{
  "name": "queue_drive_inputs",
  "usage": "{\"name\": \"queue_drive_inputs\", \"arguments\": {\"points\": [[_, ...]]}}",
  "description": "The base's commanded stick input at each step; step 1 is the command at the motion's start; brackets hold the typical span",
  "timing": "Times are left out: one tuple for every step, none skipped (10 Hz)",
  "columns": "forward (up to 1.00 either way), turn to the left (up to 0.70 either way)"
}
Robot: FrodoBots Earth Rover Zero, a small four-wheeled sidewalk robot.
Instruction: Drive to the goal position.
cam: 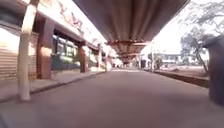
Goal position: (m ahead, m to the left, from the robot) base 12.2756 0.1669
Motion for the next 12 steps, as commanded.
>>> {"name": "queue_drive_inputs", "arguments": {"points": [[0.7,0.0],[0.7,0.0],[0.7,0.0],[0.7,0.0],[0.7,0.0],[0.7,0.0],[0.7,0.0],[0.7,0.0],[0.7,0.0],[0.7,0.0],[0.7,0.0],[0.7,0.0]]}}
